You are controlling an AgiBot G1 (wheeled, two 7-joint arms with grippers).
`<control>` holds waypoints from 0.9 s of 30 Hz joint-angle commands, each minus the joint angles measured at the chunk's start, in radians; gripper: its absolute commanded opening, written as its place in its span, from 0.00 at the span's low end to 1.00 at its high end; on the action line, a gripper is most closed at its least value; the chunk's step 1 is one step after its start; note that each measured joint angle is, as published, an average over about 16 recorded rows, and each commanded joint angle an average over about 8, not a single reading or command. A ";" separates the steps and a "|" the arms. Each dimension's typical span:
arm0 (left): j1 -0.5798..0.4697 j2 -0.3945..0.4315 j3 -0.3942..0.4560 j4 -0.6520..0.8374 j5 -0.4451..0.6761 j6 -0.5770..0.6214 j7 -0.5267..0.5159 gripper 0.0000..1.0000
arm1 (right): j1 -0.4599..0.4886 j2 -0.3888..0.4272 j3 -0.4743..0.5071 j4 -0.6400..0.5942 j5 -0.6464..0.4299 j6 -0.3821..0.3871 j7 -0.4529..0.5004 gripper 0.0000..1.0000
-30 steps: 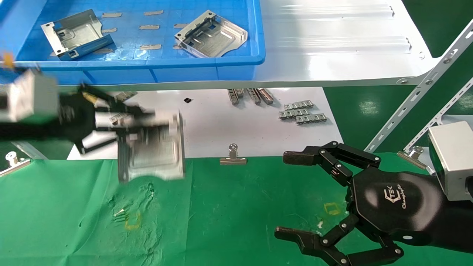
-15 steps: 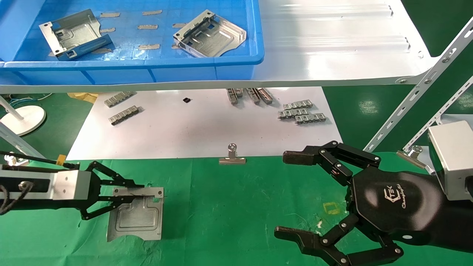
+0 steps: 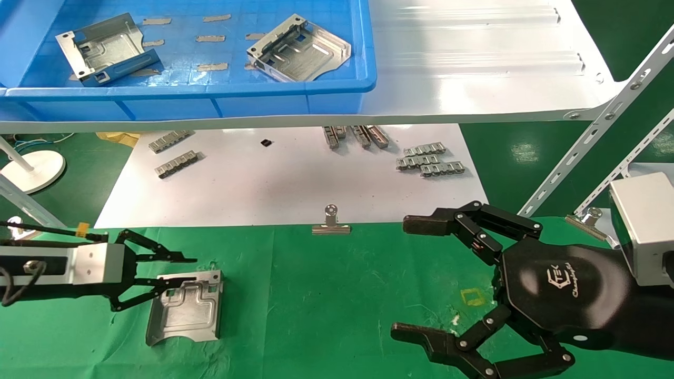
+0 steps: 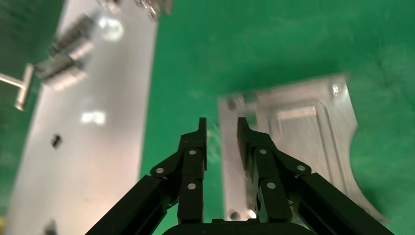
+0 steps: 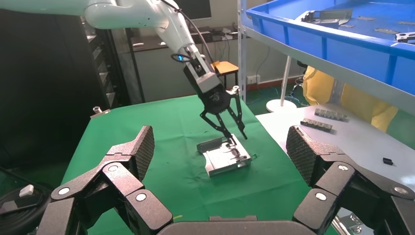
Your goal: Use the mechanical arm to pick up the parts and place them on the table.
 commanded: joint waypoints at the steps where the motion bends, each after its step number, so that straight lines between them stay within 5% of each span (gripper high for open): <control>1: -0.004 -0.002 -0.004 0.014 -0.008 0.012 0.016 1.00 | 0.000 0.000 0.000 0.000 0.000 0.000 0.000 1.00; 12: 0.020 -0.017 -0.047 0.001 -0.131 0.031 -0.169 1.00 | 0.000 0.000 0.000 0.000 0.000 0.000 0.000 1.00; 27: 0.036 -0.022 -0.058 -0.030 -0.139 0.028 -0.185 1.00 | 0.000 0.000 0.000 0.000 0.000 0.000 0.000 1.00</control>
